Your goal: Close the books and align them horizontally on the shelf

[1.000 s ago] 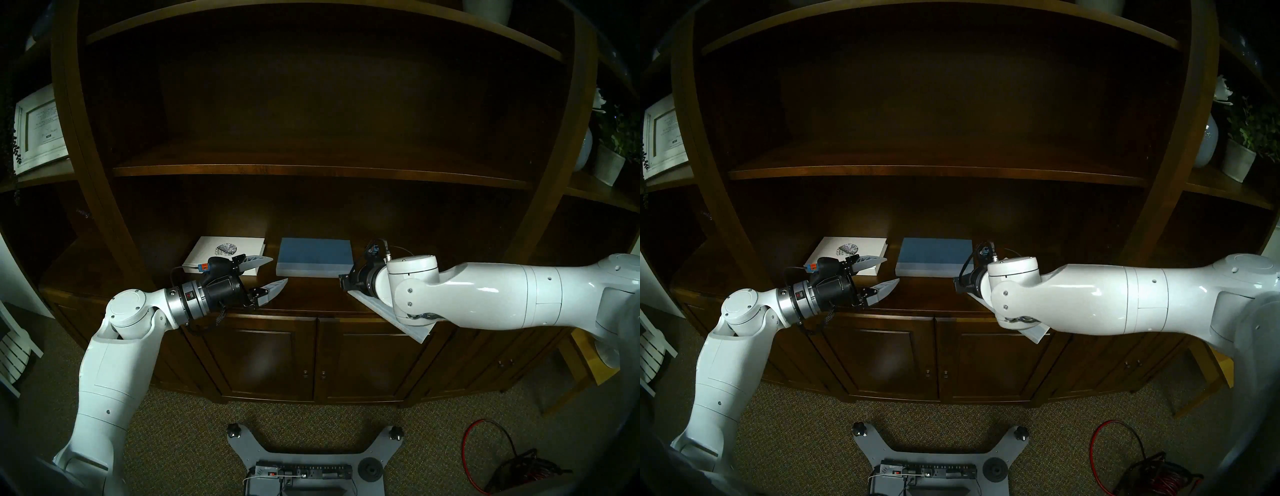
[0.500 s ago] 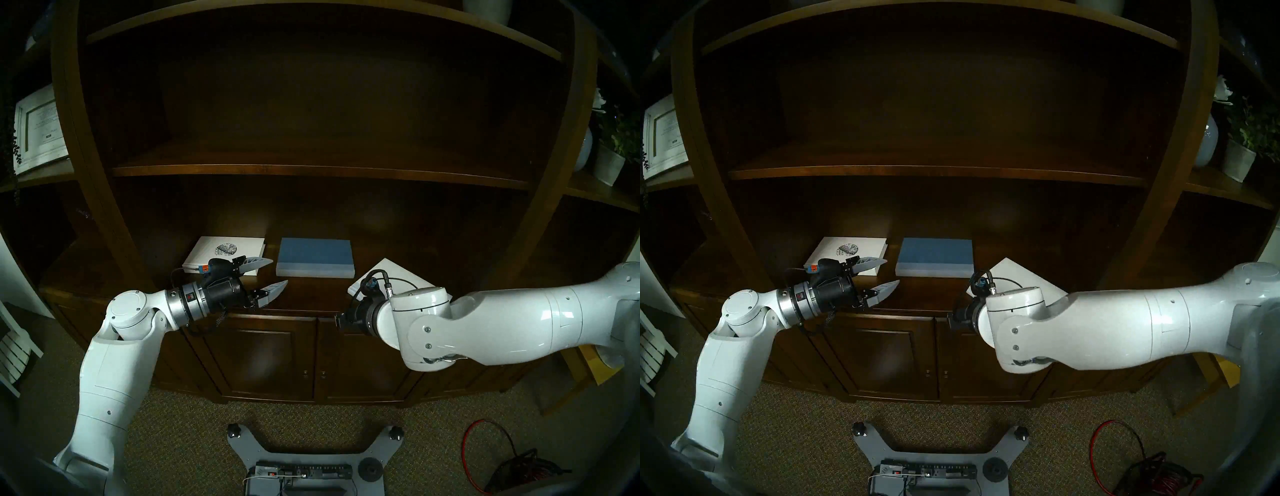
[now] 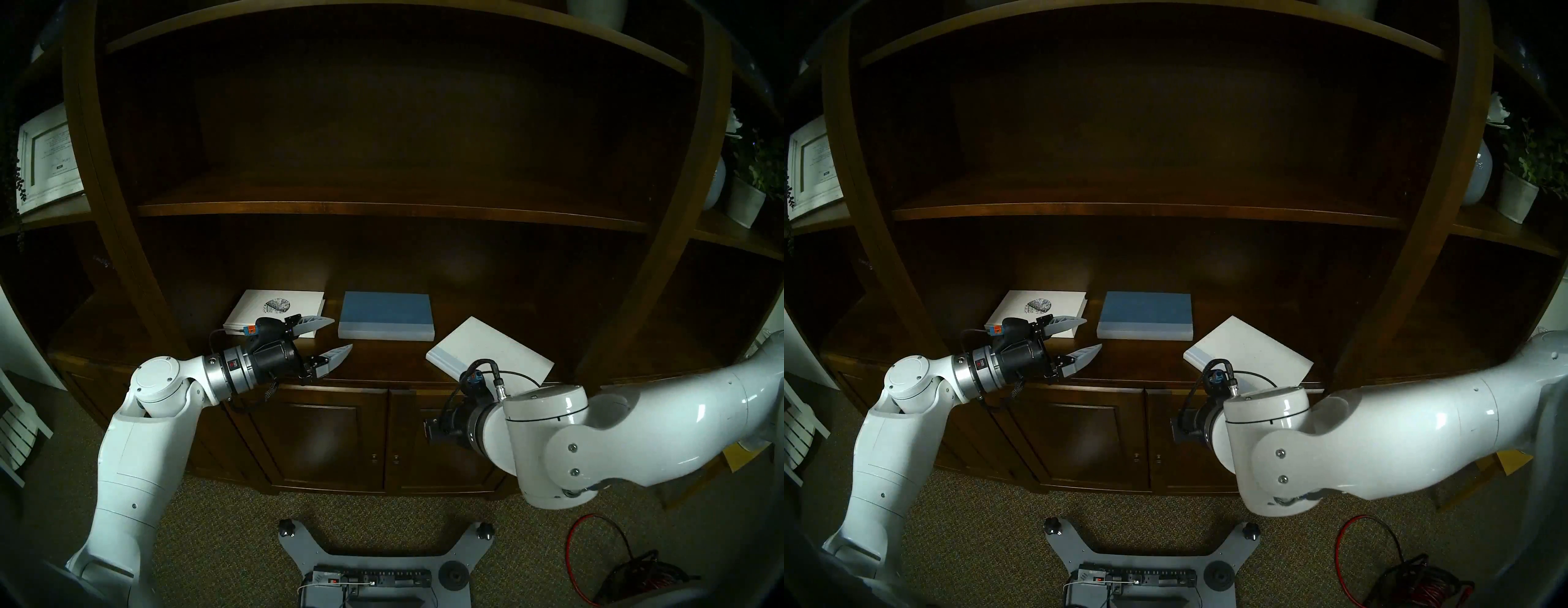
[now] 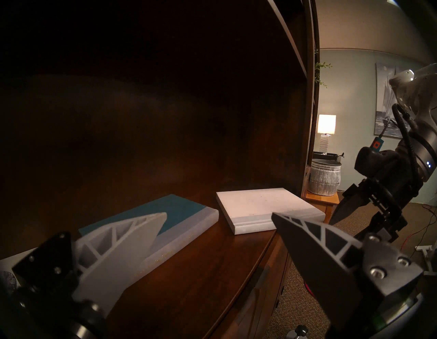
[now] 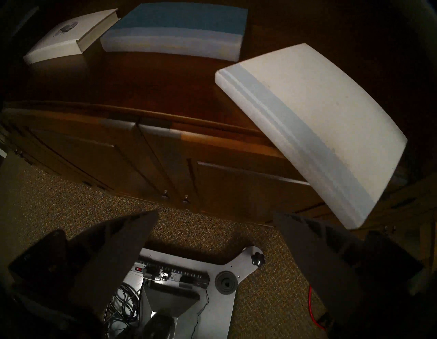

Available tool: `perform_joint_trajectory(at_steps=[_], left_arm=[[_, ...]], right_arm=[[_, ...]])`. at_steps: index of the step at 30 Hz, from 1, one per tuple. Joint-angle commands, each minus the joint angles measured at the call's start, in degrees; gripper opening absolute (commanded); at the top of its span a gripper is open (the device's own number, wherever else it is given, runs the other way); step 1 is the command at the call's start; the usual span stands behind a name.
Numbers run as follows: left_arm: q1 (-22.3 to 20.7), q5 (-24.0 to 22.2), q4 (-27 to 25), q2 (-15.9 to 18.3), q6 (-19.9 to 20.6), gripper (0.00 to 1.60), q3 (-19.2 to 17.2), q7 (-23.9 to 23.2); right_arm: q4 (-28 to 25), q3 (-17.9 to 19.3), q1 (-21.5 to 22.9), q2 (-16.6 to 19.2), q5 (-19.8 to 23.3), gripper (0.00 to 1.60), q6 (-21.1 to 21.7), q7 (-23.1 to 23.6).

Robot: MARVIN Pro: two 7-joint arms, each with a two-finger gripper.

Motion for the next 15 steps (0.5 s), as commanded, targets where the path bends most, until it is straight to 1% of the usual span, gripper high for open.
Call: perform_joint_trajectory(at_steps=[1, 4, 5, 6, 8, 9, 10, 11, 15], left_arm=[[-1.73, -0.51, -1.28, 0.03, -0.17, 1.60, -0.57, 0.06], [-1.82, -0.54, -1.36, -0.05, -0.13, 1.60, -0.67, 0.01], [-1.84, -0.56, -1.38, -0.07, -0.12, 1.60, -0.69, 0.00], [-1.87, -0.58, -1.42, -0.10, -0.10, 1.60, -0.72, -0.02], [-1.92, -0.61, -1.47, -0.15, -0.05, 1.60, -0.77, -0.04], [-1.95, -0.63, -1.49, -0.18, -0.02, 1.60, -0.81, -0.06], [-1.97, -0.65, -1.52, -0.21, 0.01, 1.60, -0.83, -0.08], [-1.99, -0.66, -1.54, -0.24, 0.05, 1.60, -0.86, -0.09], [-2.05, -0.71, -1.62, -0.33, 0.21, 1.60, -0.96, -0.15]], right_arm=[[-2.18, 0.26, 1.26, 6.74, 0.09, 1.60, -3.14, -6.87], [-2.18, 0.16, 1.56, 9.25, 0.46, 1.60, -4.90, -10.18], [-2.18, -0.04, 1.81, 8.61, 0.54, 1.60, -5.54, -10.38], [-2.18, 0.09, 1.84, 10.49, 0.62, 1.60, -6.09, -11.12], [-2.18, -0.15, 2.19, 11.13, 0.72, 1.60, -7.33, -11.12], [-2.18, -0.07, 2.22, 12.36, 0.64, 1.60, -7.83, -11.12], [-2.18, -0.29, 2.40, 12.15, 0.68, 1.60, -8.40, -11.12], [-2.18, 0.02, 2.25, 13.74, 0.54, 1.60, -8.56, -11.12], [-2.18, 0.25, 2.14, 13.96, 0.72, 1.60, -9.55, -11.12]])
